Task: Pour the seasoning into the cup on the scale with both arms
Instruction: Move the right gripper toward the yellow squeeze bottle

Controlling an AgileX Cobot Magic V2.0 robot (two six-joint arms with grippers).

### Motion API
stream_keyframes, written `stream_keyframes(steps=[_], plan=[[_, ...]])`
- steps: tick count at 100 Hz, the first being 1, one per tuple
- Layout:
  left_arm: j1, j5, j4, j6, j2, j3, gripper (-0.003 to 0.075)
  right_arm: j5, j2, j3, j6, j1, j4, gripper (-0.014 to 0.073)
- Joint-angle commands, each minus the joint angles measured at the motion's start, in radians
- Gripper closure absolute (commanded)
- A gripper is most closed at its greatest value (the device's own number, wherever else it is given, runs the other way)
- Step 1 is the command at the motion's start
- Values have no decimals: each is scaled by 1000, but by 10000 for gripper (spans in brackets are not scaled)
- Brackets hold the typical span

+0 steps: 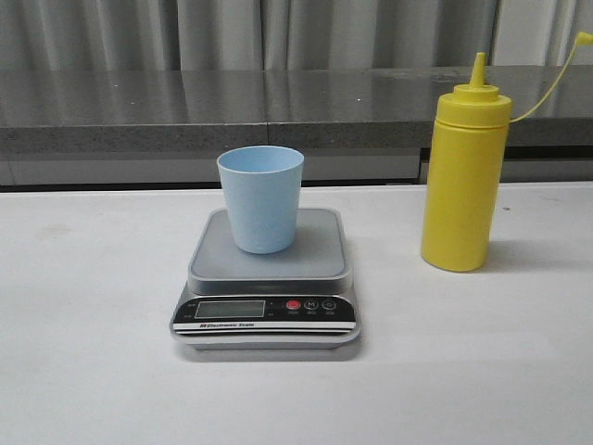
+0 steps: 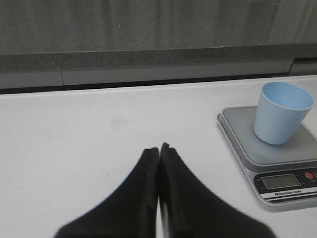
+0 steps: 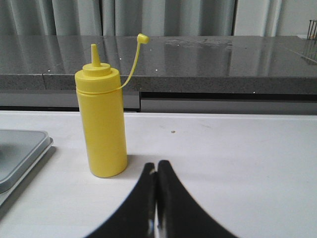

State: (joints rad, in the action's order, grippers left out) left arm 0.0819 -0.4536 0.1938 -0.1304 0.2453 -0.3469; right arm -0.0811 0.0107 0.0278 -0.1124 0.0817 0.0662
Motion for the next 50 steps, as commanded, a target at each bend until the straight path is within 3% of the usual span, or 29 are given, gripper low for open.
stream_keyframes(steps=[1, 26, 50], plan=[[-3, 73, 17, 10, 1, -23, 741, 50, 16, -48, 8, -6, -2, 662], [-3, 73, 17, 10, 1, -23, 741, -51, 1, -133, 7, -6, -21, 661], [-3, 73, 17, 10, 1, -23, 741, -196, -218, -268, 7, -6, -60, 661]])
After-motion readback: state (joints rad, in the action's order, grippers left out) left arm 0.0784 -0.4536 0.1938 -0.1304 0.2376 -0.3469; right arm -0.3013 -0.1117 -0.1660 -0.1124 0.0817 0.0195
